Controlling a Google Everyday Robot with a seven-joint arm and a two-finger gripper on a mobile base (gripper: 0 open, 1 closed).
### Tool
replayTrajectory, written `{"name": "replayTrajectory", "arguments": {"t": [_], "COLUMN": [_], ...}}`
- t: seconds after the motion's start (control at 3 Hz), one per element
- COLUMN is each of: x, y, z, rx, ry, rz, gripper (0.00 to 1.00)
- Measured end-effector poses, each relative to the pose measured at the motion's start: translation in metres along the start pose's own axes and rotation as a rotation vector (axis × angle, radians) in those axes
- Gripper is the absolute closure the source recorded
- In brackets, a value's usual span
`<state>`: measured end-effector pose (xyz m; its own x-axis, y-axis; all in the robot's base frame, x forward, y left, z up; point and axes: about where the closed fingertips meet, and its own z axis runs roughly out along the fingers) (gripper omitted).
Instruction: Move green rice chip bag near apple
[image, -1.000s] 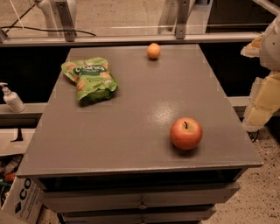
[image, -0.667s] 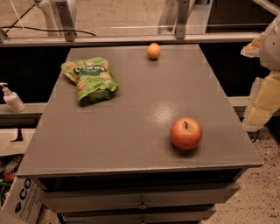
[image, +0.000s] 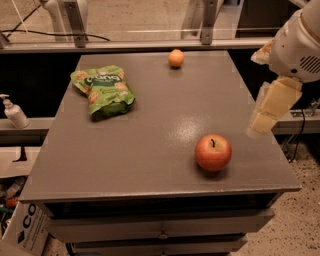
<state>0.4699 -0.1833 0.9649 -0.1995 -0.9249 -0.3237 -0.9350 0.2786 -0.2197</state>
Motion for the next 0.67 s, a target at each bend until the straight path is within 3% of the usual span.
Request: {"name": "replayTrajectory", "arguments": {"t": [0.33,0.67], "x": [-0.031,-0.065], "y": [-0.022,-0.036], "z": [0.017,0.04], "rx": [-0.039,-0.114], "ry": [-0.144,-0.287], "rz": [0.01,-0.01], "gripper": [0.0,0.0]}}
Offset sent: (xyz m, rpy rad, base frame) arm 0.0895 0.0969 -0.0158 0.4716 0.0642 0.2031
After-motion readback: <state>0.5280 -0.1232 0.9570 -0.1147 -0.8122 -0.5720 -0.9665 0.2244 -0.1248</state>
